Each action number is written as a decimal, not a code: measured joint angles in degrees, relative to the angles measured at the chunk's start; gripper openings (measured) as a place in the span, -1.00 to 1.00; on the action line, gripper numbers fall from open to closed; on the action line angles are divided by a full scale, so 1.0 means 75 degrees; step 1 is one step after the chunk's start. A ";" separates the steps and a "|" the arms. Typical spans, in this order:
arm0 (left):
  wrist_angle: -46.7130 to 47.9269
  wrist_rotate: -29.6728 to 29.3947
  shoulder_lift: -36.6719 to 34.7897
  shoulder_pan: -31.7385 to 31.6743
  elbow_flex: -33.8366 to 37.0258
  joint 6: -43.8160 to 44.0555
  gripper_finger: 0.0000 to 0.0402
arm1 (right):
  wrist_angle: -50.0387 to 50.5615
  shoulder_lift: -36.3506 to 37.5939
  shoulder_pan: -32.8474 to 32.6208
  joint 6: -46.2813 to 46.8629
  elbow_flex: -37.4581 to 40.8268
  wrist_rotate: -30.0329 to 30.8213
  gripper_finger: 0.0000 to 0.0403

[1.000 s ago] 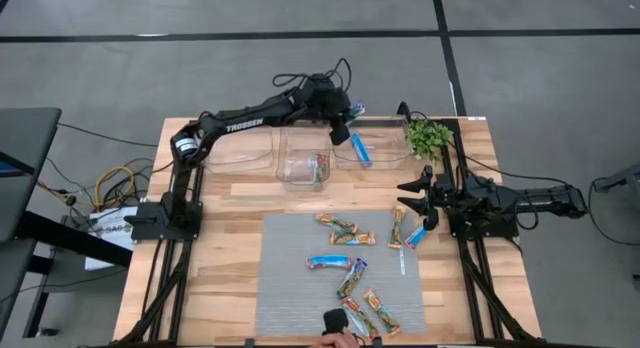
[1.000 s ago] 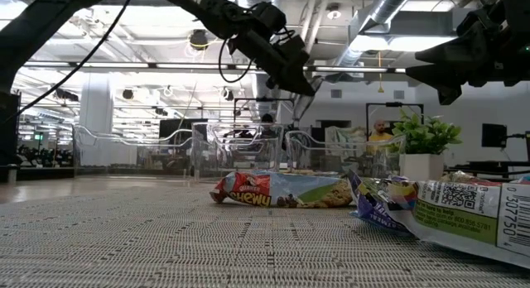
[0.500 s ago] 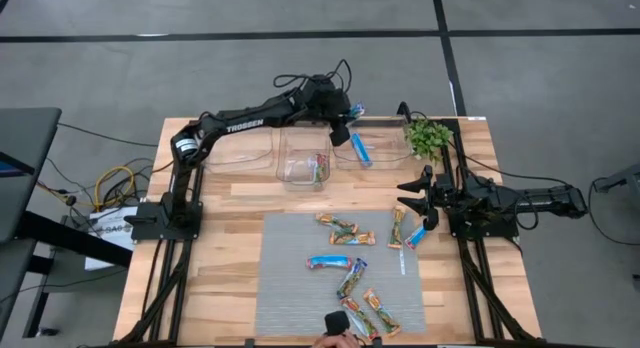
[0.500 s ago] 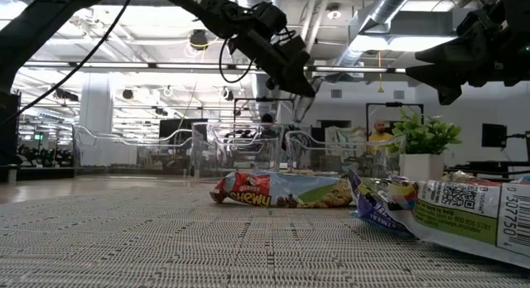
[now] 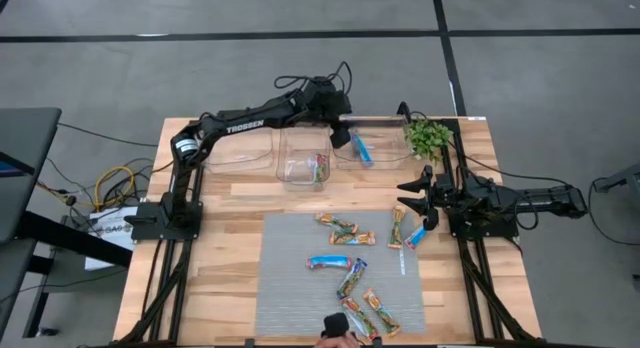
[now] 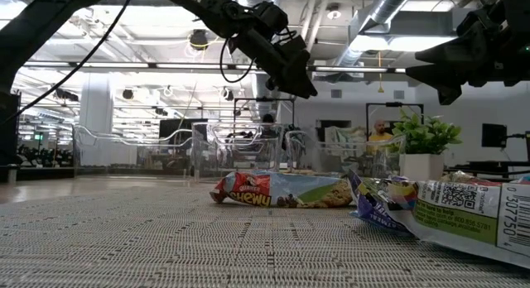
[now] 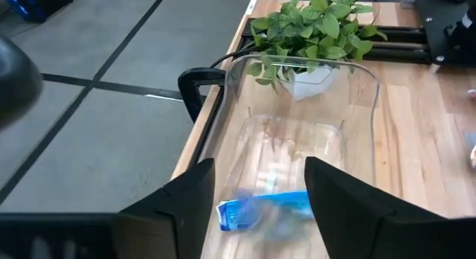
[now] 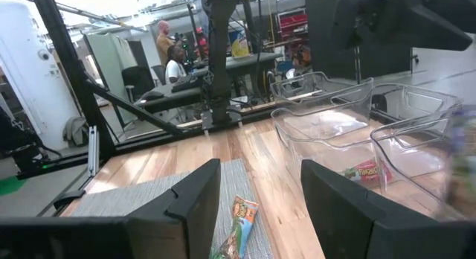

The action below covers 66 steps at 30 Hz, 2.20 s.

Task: Pick and place Granola Bars by type
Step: Put the yellow granola bar into the left transparent bin

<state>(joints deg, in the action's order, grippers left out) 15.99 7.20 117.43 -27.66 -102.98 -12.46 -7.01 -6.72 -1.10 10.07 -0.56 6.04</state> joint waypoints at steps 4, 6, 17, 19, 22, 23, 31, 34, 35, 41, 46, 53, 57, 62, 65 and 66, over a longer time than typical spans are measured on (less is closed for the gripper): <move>0.0009 0.0000 0.0000 0.0034 0.0000 0.0028 0.03 | 0.0000 0.0000 0.0002 0.0000 -0.0001 0.0000 -0.11; 0.0043 0.0000 -0.0003 0.0050 0.0000 0.0034 0.03 | 0.0000 0.0000 0.0001 0.0000 -0.0001 0.0000 -0.11; 0.0233 0.1187 -0.0032 0.0625 0.0000 0.1219 0.03 | 0.0000 0.0000 0.0002 0.0001 0.0000 0.0000 -0.11; 0.0239 0.1558 -0.0032 0.0818 0.0000 0.1352 0.03 | 0.0000 0.0000 0.0001 0.0000 -0.0001 -0.0002 -0.11; 0.0401 0.2156 -0.0086 0.1134 0.0000 0.1317 0.03 | -0.0002 0.0000 0.0002 0.0001 -0.0001 0.0000 -0.10; 0.0458 0.2253 -0.0098 0.1259 0.0000 0.1229 0.03 | 0.0000 0.0000 0.0002 0.0000 -0.0003 -0.0002 -0.10; 0.1257 0.2141 -0.0128 0.2164 0.0003 0.0439 0.03 | 0.0000 0.0000 -0.0001 0.0000 0.0000 0.0000 -0.11; 0.1446 0.2124 -0.0128 0.2513 0.0003 0.0287 0.03 | 0.0000 0.0000 0.0002 0.0000 -0.0002 0.0000 -0.10; 0.1447 0.2114 -0.0128 0.2617 0.0003 0.0295 0.03 | 0.0000 0.0000 -0.0001 0.0000 -0.0003 -0.0002 -0.10; 0.1542 0.1874 -0.0128 0.3014 0.0003 0.0245 0.03 | 0.0000 0.0000 0.0001 0.0000 -0.0001 0.0000 -0.10; 0.1697 0.1318 -0.0128 0.3094 0.0003 0.0264 0.03 | 0.0000 0.0000 0.0002 0.0000 0.0000 -0.0003 -0.11; 0.3092 0.0118 -0.0125 0.3334 0.0000 -0.0751 0.03 | 0.0000 0.0000 0.0002 0.0001 -0.0002 0.0000 -0.10; 0.3627 -0.0230 -0.0011 0.3503 0.0002 -0.1070 0.03 | 0.0003 0.0000 0.0002 0.0001 -0.0001 -0.0002 -0.11; 0.3791 -0.0347 0.0254 0.3642 0.0002 -0.1085 0.03 | 0.0003 0.0000 0.0002 0.0003 -0.0003 -0.0003 -0.10; 0.3740 -0.0480 0.0492 0.3680 0.0006 -0.1085 0.03 | 0.0077 0.0000 0.0002 0.0001 -0.0001 -0.0003 -0.09; 0.3781 -0.0485 0.0544 0.3680 0.0006 -0.1082 0.03 | 0.0071 0.0000 -0.0001 0.0000 0.0000 -0.0003 -0.09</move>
<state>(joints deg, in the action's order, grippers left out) 44.34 3.57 121.51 -0.05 -102.94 -20.58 -6.47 -6.72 -1.10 10.07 -0.56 6.02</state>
